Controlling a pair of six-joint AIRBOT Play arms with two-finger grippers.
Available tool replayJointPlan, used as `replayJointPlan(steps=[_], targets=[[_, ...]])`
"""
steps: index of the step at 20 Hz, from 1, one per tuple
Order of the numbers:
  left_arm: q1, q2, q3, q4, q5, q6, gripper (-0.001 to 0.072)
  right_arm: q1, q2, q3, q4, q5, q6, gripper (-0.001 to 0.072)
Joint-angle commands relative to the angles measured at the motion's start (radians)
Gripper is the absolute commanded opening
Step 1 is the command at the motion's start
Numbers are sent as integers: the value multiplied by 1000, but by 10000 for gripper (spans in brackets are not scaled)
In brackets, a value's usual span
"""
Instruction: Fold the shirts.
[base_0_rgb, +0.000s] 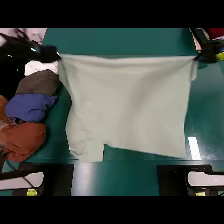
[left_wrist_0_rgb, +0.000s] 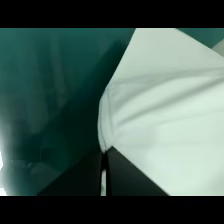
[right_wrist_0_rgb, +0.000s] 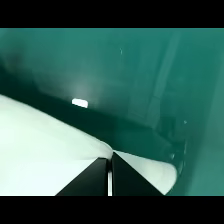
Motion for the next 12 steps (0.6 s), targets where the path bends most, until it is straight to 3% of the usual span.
replayJointPlan(steps=[1, 2, 3, 4, 5, 7, 9, 12], targets=[[0, -166, -24, -52, 161, 0, 25, 60, -149, -27, -11, -125, 1, 19], [0, -183, -24, -54, 175, 0, 33, 64, -167, -27, -13, -140, 1, 19], [1, -190, -24, -52, 172, -3, 297, 64, -179, -27, -11, -151, 1, 53], [1, -191, -24, -40, 160, -3, 550, 63, -184, -27, -11, -148, 1, 332], [7, -187, -18, -29, 120, -3, 588, 56, -183, -27, -11, -140, 1, 516], [42, -183, 30, -16, -50, -3, 587, 33, -169, -4, -11, -48, 1, 506], [96, -145, 31, -13, -184, -3, 587, -5, -124, -30, -11, 42, -5, 436], [148, -29, -102, 35, -241, -3, 587, -77, 19, -206, -6, 67, -11, 436]])
